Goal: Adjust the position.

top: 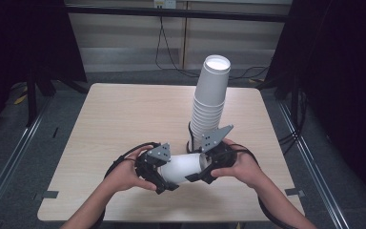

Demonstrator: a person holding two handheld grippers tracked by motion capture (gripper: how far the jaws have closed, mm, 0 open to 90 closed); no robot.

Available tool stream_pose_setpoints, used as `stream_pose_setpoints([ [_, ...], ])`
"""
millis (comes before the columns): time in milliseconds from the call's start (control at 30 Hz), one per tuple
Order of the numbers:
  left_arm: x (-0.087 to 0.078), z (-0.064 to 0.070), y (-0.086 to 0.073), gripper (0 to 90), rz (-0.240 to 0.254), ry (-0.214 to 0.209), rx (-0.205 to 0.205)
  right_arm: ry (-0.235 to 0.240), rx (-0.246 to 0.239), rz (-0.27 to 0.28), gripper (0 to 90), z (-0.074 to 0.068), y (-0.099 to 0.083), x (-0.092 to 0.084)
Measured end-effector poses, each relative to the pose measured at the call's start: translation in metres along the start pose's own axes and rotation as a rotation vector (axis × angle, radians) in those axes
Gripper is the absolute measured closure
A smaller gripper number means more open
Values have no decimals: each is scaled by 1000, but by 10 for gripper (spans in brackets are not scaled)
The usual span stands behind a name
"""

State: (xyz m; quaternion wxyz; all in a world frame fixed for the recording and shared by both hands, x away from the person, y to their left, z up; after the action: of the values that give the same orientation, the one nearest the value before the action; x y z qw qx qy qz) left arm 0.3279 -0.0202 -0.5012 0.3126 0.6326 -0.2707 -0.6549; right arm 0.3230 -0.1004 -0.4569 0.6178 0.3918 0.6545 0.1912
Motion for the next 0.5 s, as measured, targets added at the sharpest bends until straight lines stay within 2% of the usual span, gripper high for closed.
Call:
stream_pose_setpoints([
  [33, -1, -1, -1, 105, -5, 1, 2, 4, 4, 8, 230, 0, 0, 0],
  [67, -2, -2, -2, 105, -7, -1, 5, 4, 4, 8, 230, 0, 0, 0],
  [100, -2, -1, 0, 108, 15, -1, -9, 3, 7, 11, 230, 0, 0, 0],
  [200, -4, -3, -2, 120, 3, 4, 21, 5, 11, 15, 231, 0, 0, -1],
  [267, -4, -3, -1, 123, 4, 5, 21, 8, 11, 15, 232, 0, 0, -1],
  [300, -4, -2, 0, 128, 16, 9, 8, 6, 11, 15, 233, 1, -1, -1],
  [500, -7, -4, 0, 153, 16, 23, 15, 1, 11, 15, 236, 2, 0, -1],
])
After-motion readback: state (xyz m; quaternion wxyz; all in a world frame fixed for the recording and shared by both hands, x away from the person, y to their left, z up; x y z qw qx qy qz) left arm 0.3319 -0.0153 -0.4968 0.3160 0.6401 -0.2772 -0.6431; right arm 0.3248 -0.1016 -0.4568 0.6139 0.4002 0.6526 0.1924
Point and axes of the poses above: each handheld gripper's, and its own axes: x roughly forward along the jaws, y roughly out of its top, z roughly to its right, the point moved 10 cm from there along x, roughly forward along the jaws, and after that the axes turned 4 degrees about x, right-handed, at the moved point
